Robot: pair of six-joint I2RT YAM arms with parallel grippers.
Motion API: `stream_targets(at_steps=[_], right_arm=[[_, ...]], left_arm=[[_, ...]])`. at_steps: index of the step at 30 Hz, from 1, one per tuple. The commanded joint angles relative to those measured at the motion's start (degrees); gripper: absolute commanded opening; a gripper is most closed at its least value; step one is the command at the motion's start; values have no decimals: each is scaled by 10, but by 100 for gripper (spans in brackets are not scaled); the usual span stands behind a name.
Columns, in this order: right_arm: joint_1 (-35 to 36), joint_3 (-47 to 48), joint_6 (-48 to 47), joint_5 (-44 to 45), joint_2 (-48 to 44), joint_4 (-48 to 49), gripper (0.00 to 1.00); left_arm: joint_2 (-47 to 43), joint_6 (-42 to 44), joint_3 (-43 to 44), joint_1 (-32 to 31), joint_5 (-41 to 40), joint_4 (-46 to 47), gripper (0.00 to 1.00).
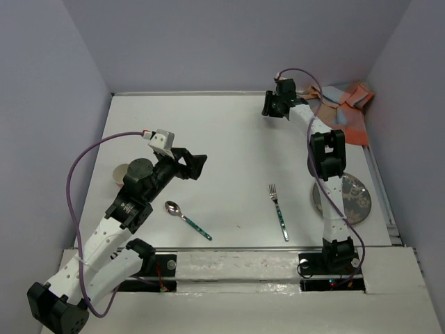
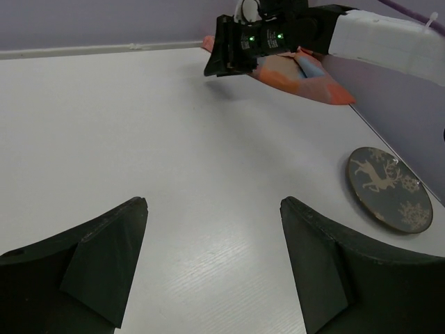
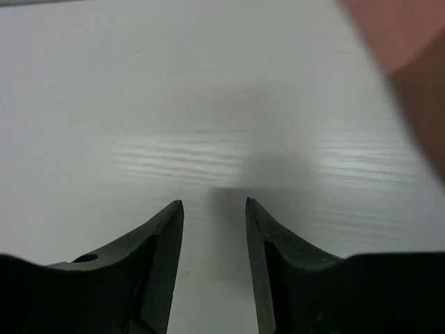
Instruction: Set the dinner table for one person
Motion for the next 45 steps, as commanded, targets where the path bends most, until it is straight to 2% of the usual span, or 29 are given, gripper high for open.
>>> stream_targets(at_steps=[1,4,7,17,29,32,36,37,38,42,45], right_arm=[[-48,33,-85,111,-30,-42,49],[-53,53,-144,197,-4,-59,52],[-58,60,-188,229,9,-58,53],[-64,68,-218,142,26,-59,55],[-64,123,-285,246,81,-59,45],[-64,131,-292,239,92,-58,36],[-64,138,-285,204,98,-58,16],[-64,138,-280,195,98,-56,7],[-64,139,-277,190,97,-55,2],[-42,111,-273,161,74,-29,0],[2,71,-297,165,33,-4,0]], left_arm=[[-1,0,23,4,-1,21,88],[-1,1,22,4,5,23,87],[-1,1,20,5,13,26,87],[6,1,22,7,14,28,87],[8,-2,19,10,21,34,86],[13,-3,20,13,22,36,86],[18,-5,20,15,22,38,85],[21,-5,21,15,21,38,85],[22,-6,22,15,20,37,85],[28,-12,23,18,18,37,83],[28,-14,24,21,11,37,82]])
